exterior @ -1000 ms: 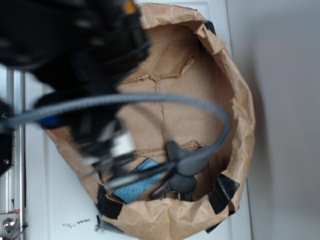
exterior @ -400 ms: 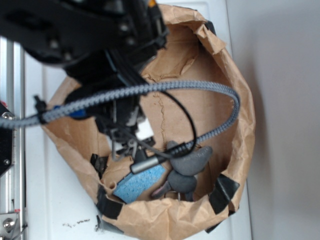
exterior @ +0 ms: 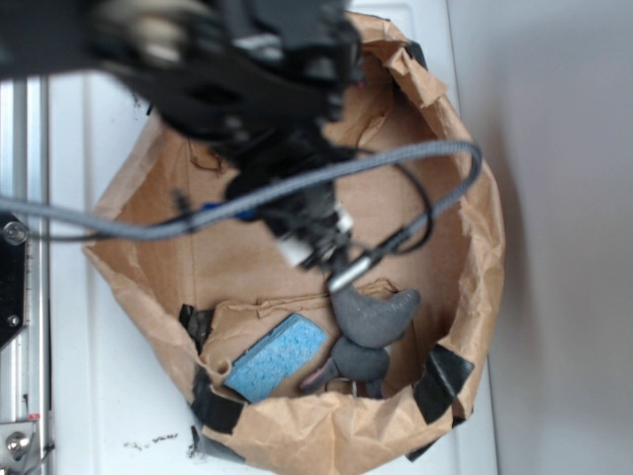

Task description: Grab the wood chip.

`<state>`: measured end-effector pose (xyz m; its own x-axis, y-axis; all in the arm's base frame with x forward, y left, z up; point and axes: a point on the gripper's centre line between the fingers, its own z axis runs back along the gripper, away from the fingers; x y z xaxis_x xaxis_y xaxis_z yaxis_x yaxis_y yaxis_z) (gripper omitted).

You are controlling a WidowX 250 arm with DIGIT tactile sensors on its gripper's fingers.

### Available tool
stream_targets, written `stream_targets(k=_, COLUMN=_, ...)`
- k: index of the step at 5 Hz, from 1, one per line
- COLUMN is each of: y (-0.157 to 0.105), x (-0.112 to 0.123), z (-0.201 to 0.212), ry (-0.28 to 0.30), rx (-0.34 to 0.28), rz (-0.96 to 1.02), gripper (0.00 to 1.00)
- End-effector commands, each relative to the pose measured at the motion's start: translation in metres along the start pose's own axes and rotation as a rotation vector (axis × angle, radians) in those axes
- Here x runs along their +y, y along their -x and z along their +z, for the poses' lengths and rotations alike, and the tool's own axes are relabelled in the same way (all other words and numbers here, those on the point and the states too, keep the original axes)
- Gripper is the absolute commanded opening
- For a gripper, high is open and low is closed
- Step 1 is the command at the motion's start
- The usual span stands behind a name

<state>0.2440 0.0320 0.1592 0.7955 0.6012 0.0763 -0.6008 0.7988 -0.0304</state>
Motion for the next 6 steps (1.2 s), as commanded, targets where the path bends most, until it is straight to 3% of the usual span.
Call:
stream_targets(k=1, y=-0.011, x=0.020, z=-0.034, ry=0.059, rx=-0.076, rz=0.088, gripper=1.00)
stream_targets(k=2, y=-0.014, x=0.024, z=-0.047, ry=0.109, rx=-0.086, rz=0.106, gripper=1.00)
stream_targets(k=4, y=-0.031, x=0.028, z=-0.068, ry=0.041, rx=-0.106, rz=0.177, gripper=1.00)
stream_targets(k=6, y=-0.026, x=0.052, z=-0.075, ry=0.021, rx=-0.139, rz=0.197, gripper=1.00)
